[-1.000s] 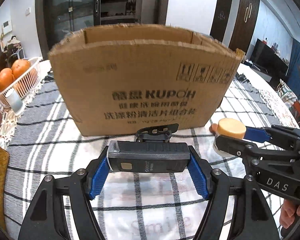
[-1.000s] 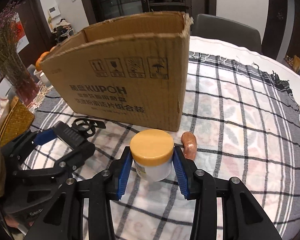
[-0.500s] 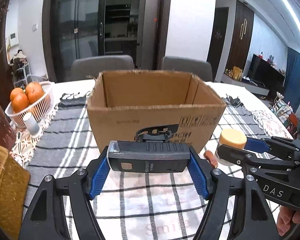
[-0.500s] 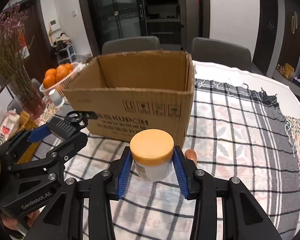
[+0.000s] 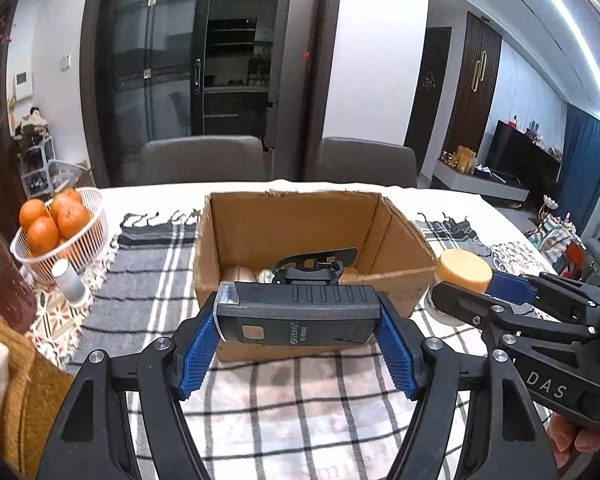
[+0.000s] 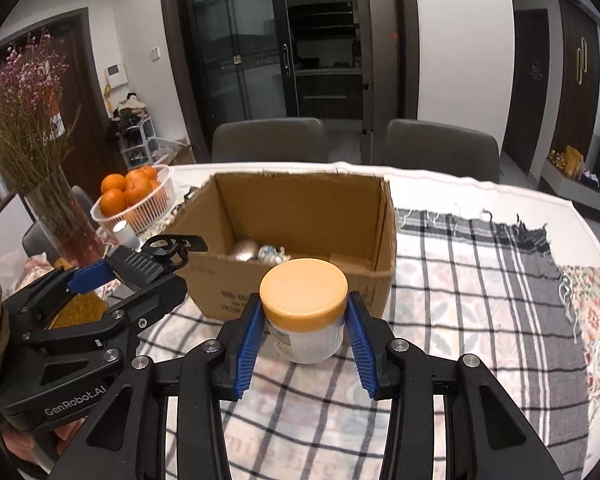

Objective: Organize rigid objects
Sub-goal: 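Lift and carry the cream jar with the right gripper while the left carries the flashlight over the box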

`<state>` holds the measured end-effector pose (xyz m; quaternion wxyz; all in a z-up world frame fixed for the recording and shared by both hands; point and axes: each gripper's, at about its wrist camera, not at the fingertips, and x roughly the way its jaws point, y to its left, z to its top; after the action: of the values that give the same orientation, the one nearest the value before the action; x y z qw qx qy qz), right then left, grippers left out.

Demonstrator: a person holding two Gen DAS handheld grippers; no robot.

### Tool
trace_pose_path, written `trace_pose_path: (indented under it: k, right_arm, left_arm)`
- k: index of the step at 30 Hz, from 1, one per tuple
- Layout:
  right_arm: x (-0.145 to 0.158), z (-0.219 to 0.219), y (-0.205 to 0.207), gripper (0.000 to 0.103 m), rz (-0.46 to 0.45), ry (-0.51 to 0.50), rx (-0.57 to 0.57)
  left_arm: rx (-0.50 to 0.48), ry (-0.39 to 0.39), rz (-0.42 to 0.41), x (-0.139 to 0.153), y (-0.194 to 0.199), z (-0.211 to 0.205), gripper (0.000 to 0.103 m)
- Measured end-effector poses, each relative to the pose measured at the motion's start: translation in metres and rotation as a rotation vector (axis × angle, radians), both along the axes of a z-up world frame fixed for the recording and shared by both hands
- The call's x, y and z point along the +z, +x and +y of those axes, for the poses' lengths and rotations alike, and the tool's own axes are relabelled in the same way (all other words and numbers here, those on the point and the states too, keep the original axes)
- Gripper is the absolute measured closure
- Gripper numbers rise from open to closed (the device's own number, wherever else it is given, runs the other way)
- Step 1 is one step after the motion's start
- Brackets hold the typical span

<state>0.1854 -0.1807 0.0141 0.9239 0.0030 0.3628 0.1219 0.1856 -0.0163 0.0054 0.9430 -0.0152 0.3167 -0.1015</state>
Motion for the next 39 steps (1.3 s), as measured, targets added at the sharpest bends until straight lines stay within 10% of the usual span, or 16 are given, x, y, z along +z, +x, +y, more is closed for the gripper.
trace_pose_path:
  k: [20, 39]
  right_arm:
    - [0.032, 0.012, 0.043, 0.061, -0.069, 0.026, 0.006]
    - [0.000, 0.011, 0.106, 0.061, 0.059, -0.006, 0.005]
  left_arm:
    - [-0.029, 0.036, -0.003, 0.029, 0.049, 0.001, 0.031]
    - [-0.063, 0.110, 0.155, -0.002, 0.117, -0.005, 0.031]
